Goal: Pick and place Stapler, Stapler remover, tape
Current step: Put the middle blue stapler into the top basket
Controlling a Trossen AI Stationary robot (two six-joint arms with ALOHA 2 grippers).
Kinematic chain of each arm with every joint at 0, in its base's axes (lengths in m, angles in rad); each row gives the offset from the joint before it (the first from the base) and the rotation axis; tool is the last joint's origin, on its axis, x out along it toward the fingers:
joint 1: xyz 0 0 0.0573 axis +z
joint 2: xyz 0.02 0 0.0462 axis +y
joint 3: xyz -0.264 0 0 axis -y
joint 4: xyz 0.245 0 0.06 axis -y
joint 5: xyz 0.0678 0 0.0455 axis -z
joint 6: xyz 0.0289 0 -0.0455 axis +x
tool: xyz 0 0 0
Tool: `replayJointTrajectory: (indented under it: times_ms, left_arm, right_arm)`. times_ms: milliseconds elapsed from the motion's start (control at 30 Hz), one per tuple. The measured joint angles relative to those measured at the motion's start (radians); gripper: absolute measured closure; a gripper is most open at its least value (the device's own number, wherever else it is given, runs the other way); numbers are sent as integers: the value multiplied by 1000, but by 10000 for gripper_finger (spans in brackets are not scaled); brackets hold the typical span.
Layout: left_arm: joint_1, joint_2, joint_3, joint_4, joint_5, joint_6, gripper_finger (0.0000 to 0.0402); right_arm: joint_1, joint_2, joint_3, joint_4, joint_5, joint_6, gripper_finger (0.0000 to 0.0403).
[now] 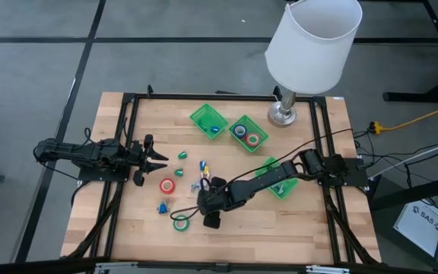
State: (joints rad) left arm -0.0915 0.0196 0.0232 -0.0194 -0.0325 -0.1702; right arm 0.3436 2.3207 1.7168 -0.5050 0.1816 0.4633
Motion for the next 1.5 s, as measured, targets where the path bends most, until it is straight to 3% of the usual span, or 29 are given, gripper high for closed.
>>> replayJointTrajectory:
  times_ms: [700,1133,1367,1500]
  left_arm:
    - [0,0,0,0,0,0,295]
    - [0,0,0,0,0,0,295]
    - [0,0,0,0,0,0,295]
    - [0,0,0,0,0,0,295]
  right_arm:
    - [-98,7,-3,37,108,25,215]
    - [-127,8,-4,45,113,-84,315]
    - [-127,7,-3,48,-14,-110,391]
    - [-115,6,-3,44,-50,-123,388]
